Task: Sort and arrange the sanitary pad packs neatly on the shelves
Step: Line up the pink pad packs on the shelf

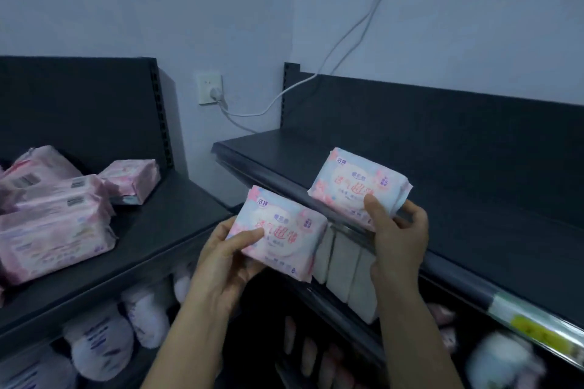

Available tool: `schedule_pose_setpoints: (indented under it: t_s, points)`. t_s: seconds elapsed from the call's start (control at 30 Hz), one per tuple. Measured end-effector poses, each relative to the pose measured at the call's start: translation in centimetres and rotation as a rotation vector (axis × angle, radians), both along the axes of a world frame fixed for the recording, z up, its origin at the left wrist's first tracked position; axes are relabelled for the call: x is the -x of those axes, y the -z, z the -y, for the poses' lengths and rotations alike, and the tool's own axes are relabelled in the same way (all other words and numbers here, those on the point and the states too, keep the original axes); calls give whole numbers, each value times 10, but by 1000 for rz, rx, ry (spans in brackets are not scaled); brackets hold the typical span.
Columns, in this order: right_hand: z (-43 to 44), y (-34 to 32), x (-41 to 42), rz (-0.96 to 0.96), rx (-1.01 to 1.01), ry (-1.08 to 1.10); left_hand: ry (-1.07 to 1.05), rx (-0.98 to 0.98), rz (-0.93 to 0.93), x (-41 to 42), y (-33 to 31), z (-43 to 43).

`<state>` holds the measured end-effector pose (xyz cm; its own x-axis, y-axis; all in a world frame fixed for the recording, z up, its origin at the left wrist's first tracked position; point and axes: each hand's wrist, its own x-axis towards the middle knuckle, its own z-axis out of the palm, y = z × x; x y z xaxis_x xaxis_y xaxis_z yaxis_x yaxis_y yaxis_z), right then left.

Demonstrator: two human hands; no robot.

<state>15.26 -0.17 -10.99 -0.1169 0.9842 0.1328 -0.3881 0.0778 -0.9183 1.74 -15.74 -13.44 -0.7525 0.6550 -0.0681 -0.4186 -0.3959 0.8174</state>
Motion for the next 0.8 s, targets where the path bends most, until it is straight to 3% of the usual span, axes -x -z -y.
schedule_pose_setpoints:
  t_s: [0.8]
  points:
    - [3,-10,-459,89,-26,633,581,25,54,-399,-7,-97]
